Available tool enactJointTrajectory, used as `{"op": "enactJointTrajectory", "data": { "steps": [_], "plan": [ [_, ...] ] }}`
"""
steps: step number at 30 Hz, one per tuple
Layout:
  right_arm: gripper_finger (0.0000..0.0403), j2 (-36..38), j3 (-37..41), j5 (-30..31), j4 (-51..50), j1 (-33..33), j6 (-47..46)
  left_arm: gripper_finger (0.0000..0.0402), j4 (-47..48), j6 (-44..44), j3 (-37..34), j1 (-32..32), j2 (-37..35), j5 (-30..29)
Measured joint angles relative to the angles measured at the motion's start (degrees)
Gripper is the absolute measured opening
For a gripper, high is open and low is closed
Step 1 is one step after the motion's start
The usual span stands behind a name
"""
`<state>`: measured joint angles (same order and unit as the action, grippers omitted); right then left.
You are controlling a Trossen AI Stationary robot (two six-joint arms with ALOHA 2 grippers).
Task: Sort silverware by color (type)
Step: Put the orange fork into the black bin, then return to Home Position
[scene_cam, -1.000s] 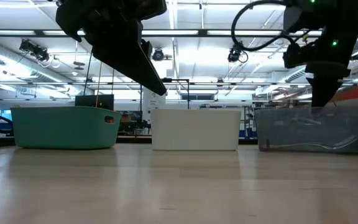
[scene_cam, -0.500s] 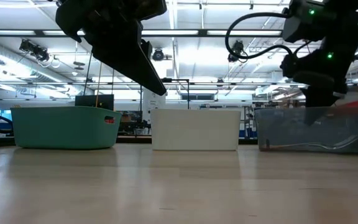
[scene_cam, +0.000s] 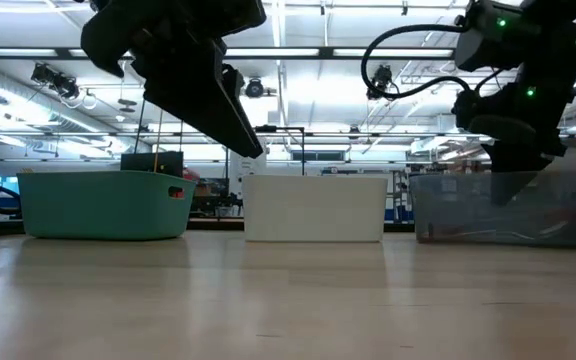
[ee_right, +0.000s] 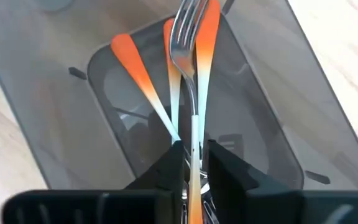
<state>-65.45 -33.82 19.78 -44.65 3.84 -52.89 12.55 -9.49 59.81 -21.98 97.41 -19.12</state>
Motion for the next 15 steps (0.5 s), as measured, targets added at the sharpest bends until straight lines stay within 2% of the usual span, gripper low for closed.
{"op": "enactJointTrajectory", "data": {
  "steps": [6,9,15],
  "plan": [
    [0.0109,2.9,0.0,-0.5,0.0,0.3,2.6,0.0153,0.3,2.6,-0.3,-0.1,-2.5,-0.2],
    [0.0120,5.9,0.0,2.5,0.7,1.9,3.9,0.0153,-0.2,2.7,-2.0,-0.1,-4.9,-0.2],
    [0.0123,10.5,0.0,9.0,5.0,5.1,7.9,0.0153,-5.2,1.1,-9.7,0.4,-12.2,-0.3]
  ]
}}
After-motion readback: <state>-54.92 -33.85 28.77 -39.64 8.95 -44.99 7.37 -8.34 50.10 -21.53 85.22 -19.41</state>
